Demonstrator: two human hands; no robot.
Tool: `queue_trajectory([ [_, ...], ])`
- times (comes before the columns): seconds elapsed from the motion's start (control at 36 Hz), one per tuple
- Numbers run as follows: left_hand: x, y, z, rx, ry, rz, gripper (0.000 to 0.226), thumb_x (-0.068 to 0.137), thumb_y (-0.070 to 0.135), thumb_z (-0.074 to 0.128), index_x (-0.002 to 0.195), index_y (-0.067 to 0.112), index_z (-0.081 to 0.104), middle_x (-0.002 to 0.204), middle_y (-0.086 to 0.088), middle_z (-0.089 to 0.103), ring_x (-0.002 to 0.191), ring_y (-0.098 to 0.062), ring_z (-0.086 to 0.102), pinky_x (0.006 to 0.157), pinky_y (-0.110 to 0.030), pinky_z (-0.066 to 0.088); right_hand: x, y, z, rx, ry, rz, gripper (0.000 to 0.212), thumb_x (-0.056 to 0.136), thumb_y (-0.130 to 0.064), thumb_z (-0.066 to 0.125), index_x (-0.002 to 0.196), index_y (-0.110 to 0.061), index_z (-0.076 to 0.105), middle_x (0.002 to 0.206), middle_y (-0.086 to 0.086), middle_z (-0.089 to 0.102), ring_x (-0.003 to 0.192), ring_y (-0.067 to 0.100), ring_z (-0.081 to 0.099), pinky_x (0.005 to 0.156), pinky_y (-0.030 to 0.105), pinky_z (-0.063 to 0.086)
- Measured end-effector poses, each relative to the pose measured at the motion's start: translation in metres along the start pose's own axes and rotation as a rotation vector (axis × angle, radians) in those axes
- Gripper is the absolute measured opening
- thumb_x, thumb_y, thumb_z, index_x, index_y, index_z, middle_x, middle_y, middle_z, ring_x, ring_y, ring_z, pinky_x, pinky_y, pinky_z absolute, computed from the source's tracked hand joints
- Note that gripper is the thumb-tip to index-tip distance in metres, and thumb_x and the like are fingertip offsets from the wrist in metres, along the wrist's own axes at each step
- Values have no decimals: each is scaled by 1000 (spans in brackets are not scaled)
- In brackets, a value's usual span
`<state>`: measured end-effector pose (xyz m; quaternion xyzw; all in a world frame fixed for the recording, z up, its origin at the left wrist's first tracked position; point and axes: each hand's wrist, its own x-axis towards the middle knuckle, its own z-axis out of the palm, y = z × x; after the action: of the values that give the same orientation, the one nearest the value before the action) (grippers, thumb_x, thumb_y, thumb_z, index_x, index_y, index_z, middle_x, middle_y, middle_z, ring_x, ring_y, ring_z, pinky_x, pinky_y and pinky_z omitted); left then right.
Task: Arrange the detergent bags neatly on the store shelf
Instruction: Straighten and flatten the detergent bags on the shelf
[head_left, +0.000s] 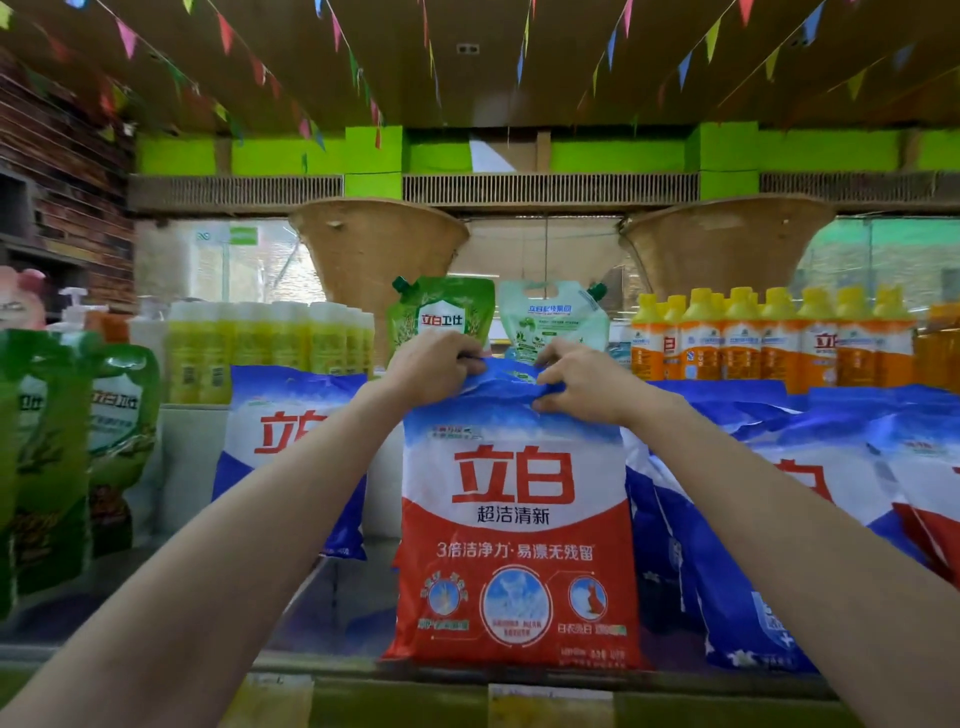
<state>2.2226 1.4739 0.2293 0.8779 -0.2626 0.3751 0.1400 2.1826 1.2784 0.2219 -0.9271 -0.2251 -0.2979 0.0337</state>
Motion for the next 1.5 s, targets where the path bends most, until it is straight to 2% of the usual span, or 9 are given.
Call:
queue_trajectory([
  [0.25,-1,0,-3,-145,-188,-14,24,95,20,50,88,3,65,88,-11,62,82,-22,51,75,-32,39,-1,10,22,55,133,-1,12,87,-21,61,97,-15,57,93,2,43,89,20,45,74,32,38],
  [0.36,-1,1,-8,-140,-267,48,33,98,31,45,71,15,56,72,0,55,70,-15,48,65,-25,36,0,14,22,272,121,59,38,85,-11,62,110,-18,36,87,6,54,81,20,55,72,34,46],
  [0.47,-6,0,-6,228,-259,258,47,83,59,55,87,12,59,80,-2,56,68,-16,47,62,-30,39,5,13,26,203,119,36,26,88,-5,55,113,-12,54,94,8,63,87,21,58,76,35,47],
  [0.58,-7,0,1,391,-152,381,37,86,45,61,108,16,60,102,3,56,89,-17,55,63,-27,36,6,11,31,138,177,-12,19,84,3,52,97,-4,63,99,11,66,92,24,57,76,32,44],
  [0.92,-6,-9,11,96,-123,253,32,91,29,57,78,0,64,77,-11,63,72,-27,57,74,-41,47,-1,8,24,-3,48,-89,23,89,-13,55,67,-9,48,68,0,44,70,19,42,63,30,27],
  [1.08,-12,-10,7,-275,-240,-11,46,93,50,44,97,11,69,100,0,60,96,-17,54,85,-28,39,-21,9,39,102,241,-151,8,83,-10,66,77,-4,65,97,5,58,92,21,54,80,36,47],
  [1.22,-11,-10,4,-579,-281,-162,29,99,23,43,103,12,70,123,-6,62,117,-22,54,108,-37,38,-19,14,39,117,57,-47,15,86,-18,65,86,-4,70,153,10,27,140,28,26,109,35,26],
  [1.39,-7,-14,12,-557,-241,-178,47,86,-13,38,103,15,71,114,-2,62,92,-22,48,78,-33,39,-2,13,40,-30,-61,24,20,92,-30,57,83,-16,68,160,6,0,115,26,56,92,40,45],
  [1.5,8,-2,9,-161,-311,22,47,86,-6,43,114,22,69,108,5,59,94,-16,52,78,-25,40,-18,12,54,-159,201,-119,23,90,-27,55,89,-16,74,142,12,43,121,30,51,80,45,43],
])
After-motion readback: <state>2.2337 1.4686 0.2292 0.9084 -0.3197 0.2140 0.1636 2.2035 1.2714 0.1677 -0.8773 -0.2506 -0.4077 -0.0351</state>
